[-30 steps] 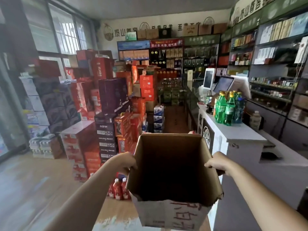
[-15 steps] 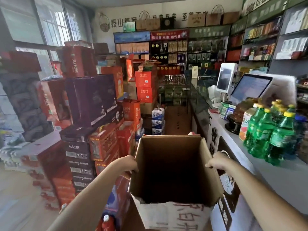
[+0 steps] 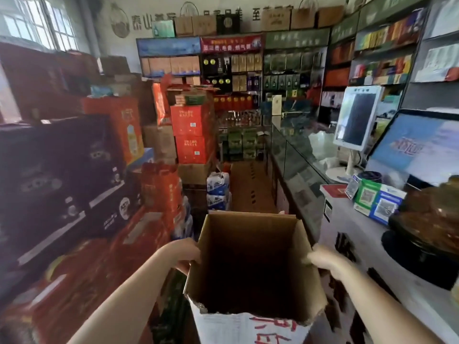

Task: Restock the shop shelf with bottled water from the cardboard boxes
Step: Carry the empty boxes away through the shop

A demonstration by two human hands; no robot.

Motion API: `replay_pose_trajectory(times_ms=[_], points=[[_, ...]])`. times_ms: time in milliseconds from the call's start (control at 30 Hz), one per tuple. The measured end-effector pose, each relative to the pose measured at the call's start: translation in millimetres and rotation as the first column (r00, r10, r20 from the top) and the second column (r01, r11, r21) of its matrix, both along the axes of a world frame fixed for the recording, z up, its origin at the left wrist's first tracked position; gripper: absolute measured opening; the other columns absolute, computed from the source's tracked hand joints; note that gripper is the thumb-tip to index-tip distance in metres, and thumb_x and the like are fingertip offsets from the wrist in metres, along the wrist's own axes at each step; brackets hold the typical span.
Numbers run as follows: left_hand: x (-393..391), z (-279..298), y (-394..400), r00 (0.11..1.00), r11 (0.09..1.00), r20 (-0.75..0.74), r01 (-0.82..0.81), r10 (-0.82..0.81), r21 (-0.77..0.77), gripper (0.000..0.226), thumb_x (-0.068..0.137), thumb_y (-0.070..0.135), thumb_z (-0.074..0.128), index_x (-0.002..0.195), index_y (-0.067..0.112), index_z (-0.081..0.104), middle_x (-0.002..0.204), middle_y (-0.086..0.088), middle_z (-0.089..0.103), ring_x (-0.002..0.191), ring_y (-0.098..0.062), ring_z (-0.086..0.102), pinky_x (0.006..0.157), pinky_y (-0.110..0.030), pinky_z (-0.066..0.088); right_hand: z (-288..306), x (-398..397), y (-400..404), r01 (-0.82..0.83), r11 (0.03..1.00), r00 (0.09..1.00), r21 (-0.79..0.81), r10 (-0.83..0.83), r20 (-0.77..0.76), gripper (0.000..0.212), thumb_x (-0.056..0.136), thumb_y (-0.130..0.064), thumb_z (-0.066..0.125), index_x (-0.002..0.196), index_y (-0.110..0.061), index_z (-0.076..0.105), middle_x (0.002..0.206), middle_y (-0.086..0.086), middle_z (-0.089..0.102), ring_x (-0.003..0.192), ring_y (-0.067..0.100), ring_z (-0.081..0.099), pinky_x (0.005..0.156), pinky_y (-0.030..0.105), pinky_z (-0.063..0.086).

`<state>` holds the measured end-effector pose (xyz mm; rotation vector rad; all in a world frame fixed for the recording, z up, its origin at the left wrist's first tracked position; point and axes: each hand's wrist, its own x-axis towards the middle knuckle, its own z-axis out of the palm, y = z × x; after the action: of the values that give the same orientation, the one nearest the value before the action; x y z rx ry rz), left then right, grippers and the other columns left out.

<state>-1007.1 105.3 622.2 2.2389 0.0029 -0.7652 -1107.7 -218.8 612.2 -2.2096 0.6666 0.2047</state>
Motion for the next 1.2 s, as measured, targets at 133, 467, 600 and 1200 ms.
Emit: replay_pose_trajectory(times_ms=[133, 467, 600, 1200], points=[[109, -1, -33, 1.0, 0.999, 0.007, 0.009, -0.009, 0.039, 0.03, 0.085, -0.004, 0.052, 0.114, 0.001, 0.059, 0.109, -0.02, 0.065, 0.097, -0.031, 0.066, 0.083, -0.045, 0.056, 4, 106, -33, -0.009, 1.0, 1.0, -0.026, 0.009, 0.007, 0.048, 0.089, -0.012, 0.063, 0.131, 0.003, 0.046, 0.115, 0.012, 0.054, 0.104, 0.024, 0.051, 0.086, 0.032, 0.046], [354, -44, -112, 0.988, 0.989, -0.058, -0.145, 0.145, 0.012, 0.035, 0.091, 0.001, 0.053, 0.125, 0.004, 0.046, 0.111, -0.014, 0.059, 0.106, -0.027, 0.061, 0.075, -0.034, 0.056, -26, 415, -112, -0.136, 0.972, 0.988, -0.191, 0.121, -0.093, 0.033, 0.085, -0.019, 0.068, 0.112, -0.003, 0.058, 0.093, 0.006, 0.059, 0.091, 0.02, 0.06, 0.072, 0.031, 0.05], [441, -56, -134, 0.976, 0.977, -0.032, -0.213, 0.213, 0.01, 0.035, 0.092, 0.004, 0.052, 0.126, 0.006, 0.046, 0.101, -0.007, 0.058, 0.078, -0.014, 0.06, 0.057, -0.024, 0.055, -29, 535, -131, -0.215, 0.947, 0.973, -0.239, 0.186, -0.139, 0.025, 0.083, -0.021, 0.07, 0.1, -0.007, 0.06, 0.096, 0.007, 0.06, 0.088, 0.02, 0.061, 0.063, 0.025, 0.047], [793, -182, -109, 0.82, 0.851, -0.237, -0.52, 0.521, 0.072, 0.011, 0.084, 0.002, 0.058, 0.092, 0.01, 0.061, 0.082, -0.004, 0.065, 0.074, -0.015, 0.064, 0.062, -0.024, 0.057, -144, 1009, -75, -0.598, 0.734, 0.798, -0.323, 0.506, -0.328, 0.028, 0.088, -0.019, 0.059, 0.111, -0.002, 0.062, 0.115, 0.015, 0.064, 0.105, 0.03, 0.063, 0.082, 0.035, 0.053]])
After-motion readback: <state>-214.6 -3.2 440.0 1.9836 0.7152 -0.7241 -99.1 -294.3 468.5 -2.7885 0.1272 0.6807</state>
